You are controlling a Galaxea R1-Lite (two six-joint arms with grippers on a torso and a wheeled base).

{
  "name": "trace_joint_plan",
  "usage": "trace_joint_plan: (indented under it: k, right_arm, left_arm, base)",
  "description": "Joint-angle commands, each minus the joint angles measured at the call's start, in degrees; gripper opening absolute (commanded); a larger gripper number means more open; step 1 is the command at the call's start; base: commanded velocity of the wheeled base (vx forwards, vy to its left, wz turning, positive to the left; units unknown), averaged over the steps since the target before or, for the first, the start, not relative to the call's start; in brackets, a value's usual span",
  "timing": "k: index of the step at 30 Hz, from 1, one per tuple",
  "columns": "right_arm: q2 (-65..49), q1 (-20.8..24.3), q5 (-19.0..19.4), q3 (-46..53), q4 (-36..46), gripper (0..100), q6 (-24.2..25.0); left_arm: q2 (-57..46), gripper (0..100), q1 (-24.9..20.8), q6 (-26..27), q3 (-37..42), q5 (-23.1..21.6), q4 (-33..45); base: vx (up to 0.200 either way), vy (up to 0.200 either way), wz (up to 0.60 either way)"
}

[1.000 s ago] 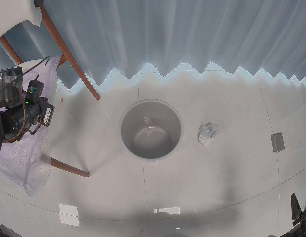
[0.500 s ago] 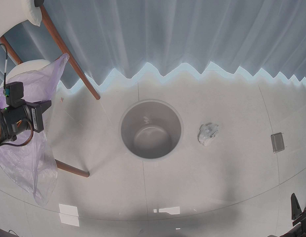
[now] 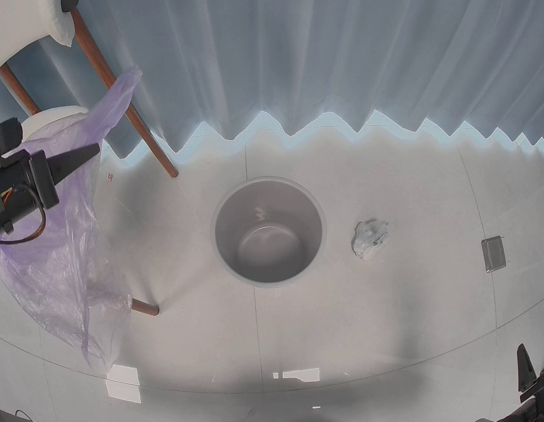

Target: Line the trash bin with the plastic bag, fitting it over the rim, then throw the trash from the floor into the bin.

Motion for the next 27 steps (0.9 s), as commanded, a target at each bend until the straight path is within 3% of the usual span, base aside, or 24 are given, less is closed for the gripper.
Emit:
trace_joint_plan:
  k: [1, 5, 15, 23, 24, 27]
  right_arm:
    - [-0.88, 0.0, 0.0, 1.01, -0.02, 100, -0.01]
    - [-0.88, 0.0, 0.0, 1.01, -0.02, 100, 0.08]
    - [-0.88, 0.0, 0.0, 1.01, -0.02, 100, 0.08]
    - [-0.88, 0.0, 0.0, 1.01, -0.02, 100, 0.08]
    - [-0.88, 0.0, 0.0, 1.01, -0.02, 100, 0.08]
    - [-0.88, 0.0, 0.0, 1.01, -0.02, 100, 0.08]
  left_arm:
    - [1.59, 0, -3.53, -2.94, -0.44, -0.4, -3.94]
    - [4.76, 0, -6.61, -3.64, -0.36, -0.75, -9.83]
    - [7.57, 0, -17.33, -4.08, -0.71, -0.75, -10.45]
    - [11.61, 0, -20.41, -4.96, -2.99, -0.66, -10.62]
    - [13.2, 0, -22.25, -7.86, -5.81, -0.66, -11.33]
    - [14.51, 0, -23.75, -9.71, -7.92, -0.66, -12.12]
  base:
    - [0.0, 0.0, 0.0]
    - [0.0, 0.0, 0.0]
    - [0.0, 0.0, 0.0]
    - [0.0, 0.0, 0.0]
    - [0.0, 0.0, 0.0]
    - [0.0, 0.0, 0.0]
